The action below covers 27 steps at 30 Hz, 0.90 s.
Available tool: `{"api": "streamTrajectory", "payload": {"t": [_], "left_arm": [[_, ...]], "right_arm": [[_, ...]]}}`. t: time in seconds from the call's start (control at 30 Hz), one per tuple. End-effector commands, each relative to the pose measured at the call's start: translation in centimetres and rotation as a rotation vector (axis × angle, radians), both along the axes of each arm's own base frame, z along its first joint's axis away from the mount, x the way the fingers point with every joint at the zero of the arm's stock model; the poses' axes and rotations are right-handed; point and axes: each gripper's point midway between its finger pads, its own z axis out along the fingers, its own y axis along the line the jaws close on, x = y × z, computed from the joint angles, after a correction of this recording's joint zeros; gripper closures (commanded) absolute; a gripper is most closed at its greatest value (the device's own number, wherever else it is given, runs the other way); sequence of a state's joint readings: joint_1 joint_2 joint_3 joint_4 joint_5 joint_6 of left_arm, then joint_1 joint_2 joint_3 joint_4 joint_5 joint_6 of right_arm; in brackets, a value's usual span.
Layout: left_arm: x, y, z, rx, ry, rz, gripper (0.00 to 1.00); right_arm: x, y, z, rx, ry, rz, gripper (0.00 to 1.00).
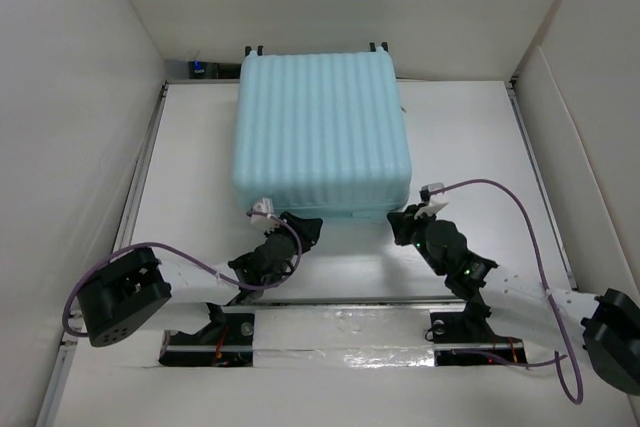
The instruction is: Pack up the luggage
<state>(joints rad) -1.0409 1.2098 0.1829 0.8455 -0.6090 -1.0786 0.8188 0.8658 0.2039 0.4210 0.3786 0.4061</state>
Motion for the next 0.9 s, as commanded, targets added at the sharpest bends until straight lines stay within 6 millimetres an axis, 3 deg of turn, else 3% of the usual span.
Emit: {"api": "streamTrajectory", "payload": {"t": [0.0,0.07,0.13,0.2,0.23,0.3,0.5,0.57,0.63,0.67,0.7,0.73,0.77,0.8,0.87], "left_arm": [[2.5,-0.5,3.6,-0.024,-0.108,0.066,0.82],[2.7,-1.3,4.4,-0.023,-0.139,0.038,0.87],[2.9,-2.4,4.8,-0.021,-0.152,0.006,0.98],[3.2,-3.6,5.4,-0.017,-0.169,-0.025,1.00],[3.0,-4.3,5.5,-0.021,-0.172,-0.059,1.00],[3.2,-5.7,6.1,-0.017,-0.193,-0.099,1.00],[3.4,-8.3,7.1,-0.027,-0.219,-0.193,1.00],[3.1,-8.0,7.1,-0.023,-0.219,-0.199,1.00],[2.3,-6.5,7.3,-0.018,-0.225,-0.191,1.00],[2.0,-5.7,6.4,0.024,-0.204,-0.189,0.94],[1.4,-4.5,7.3,0.023,-0.218,-0.180,0.73],[1.4,-3.4,7.3,0.045,-0.217,-0.154,0.63],[1.0,-2.1,6.0,0.112,-0.182,-0.143,0.56],[0.5,-0.5,8.1,0.073,-0.215,-0.110,0.45],[0.6,2.8,8.4,0.115,-0.205,-0.011,0.39]], "right_arm": [[0.5,2.4,4.5,0.090,-0.108,0.029,1.00],[-0.7,4.5,3.5,0.065,-0.088,0.093,1.00],[-1.1,5.9,3.7,0.054,-0.089,0.102,1.00],[-2.4,8.1,2.4,0.007,-0.064,0.153,1.00],[-2.5,9.1,3.0,0.009,-0.073,0.163,1.00],[-3.5,10.9,2.2,-0.022,-0.062,0.199,1.00],[-3.2,13.4,4.3,0.027,-0.109,0.215,1.00],[-2.8,13.3,4.0,-0.021,-0.102,0.191,1.00],[-1.9,12.4,4.0,-0.035,-0.084,0.156,1.00],[-1.2,11.4,4.5,-0.010,-0.085,0.136,1.00],[-1.2,10.3,3.6,-0.012,-0.072,0.132,1.00],[-1.0,9.8,3.7,0.018,-0.068,0.127,1.00],[-1.1,9.4,3.7,0.029,-0.065,0.138,1.00],[-1.0,8.8,4.4,0.052,-0.078,0.131,1.00],[-1.2,7.9,3.8,0.039,-0.070,0.129,1.00]]}}
